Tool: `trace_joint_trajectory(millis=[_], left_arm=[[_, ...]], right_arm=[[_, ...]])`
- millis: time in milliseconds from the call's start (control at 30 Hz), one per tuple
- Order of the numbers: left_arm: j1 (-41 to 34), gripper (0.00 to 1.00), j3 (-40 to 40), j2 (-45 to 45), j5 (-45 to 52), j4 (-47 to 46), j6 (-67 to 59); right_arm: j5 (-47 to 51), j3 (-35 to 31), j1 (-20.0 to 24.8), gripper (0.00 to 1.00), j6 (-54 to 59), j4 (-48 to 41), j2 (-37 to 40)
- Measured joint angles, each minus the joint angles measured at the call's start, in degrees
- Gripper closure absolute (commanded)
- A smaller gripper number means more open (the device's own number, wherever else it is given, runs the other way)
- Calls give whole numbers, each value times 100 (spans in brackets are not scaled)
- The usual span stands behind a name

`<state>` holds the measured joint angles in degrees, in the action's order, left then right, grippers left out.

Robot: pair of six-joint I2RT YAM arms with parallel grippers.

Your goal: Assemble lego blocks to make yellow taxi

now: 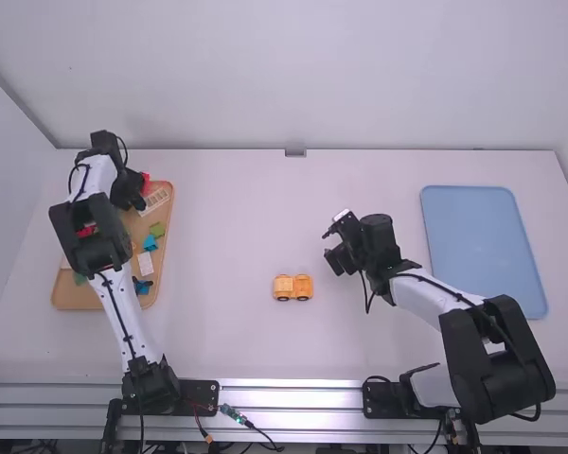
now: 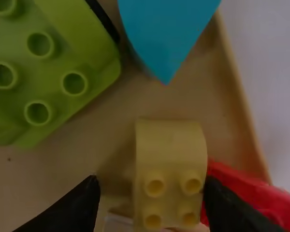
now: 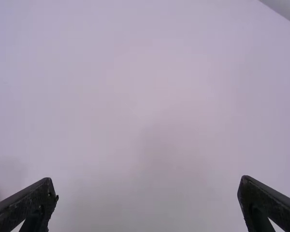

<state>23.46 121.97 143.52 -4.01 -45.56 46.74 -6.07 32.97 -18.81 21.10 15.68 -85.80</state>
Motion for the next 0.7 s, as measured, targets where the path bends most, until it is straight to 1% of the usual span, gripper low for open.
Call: trace_joint_trajectory(millis=[167, 200, 367, 433, 500, 533, 567, 667, 700], left_arm=[[0, 42, 0, -7, -42, -133, -4], [2, 38, 2, -7, -59, -199, -24], [0, 35, 35, -17, -127, -538, -66], [0, 29, 57, -17, -247, -643, -68], [0, 28, 61, -17, -306, -638, -68], [0, 27, 61, -17, -348, -603, -66], [0, 22, 61, -17, -382, -568, -68], [2, 20, 61, -17, -446, -468, -66], [2, 21, 61, -17, -483, -415, -68]], right_arm=[[2, 0, 2, 1, 7, 0, 0], [4, 0, 2, 1, 4, 0, 0], [4, 0, 2, 1, 9, 0, 0], [2, 0, 2, 1, 4, -2, 0], [2, 0, 2, 1, 7, 2, 0], [2, 0, 2, 1, -2, 0, 0], [4, 0, 2, 1, 7, 0, 0], [2, 0, 2, 1, -2, 0, 0], [2, 0, 2, 1, 9, 0, 0]])
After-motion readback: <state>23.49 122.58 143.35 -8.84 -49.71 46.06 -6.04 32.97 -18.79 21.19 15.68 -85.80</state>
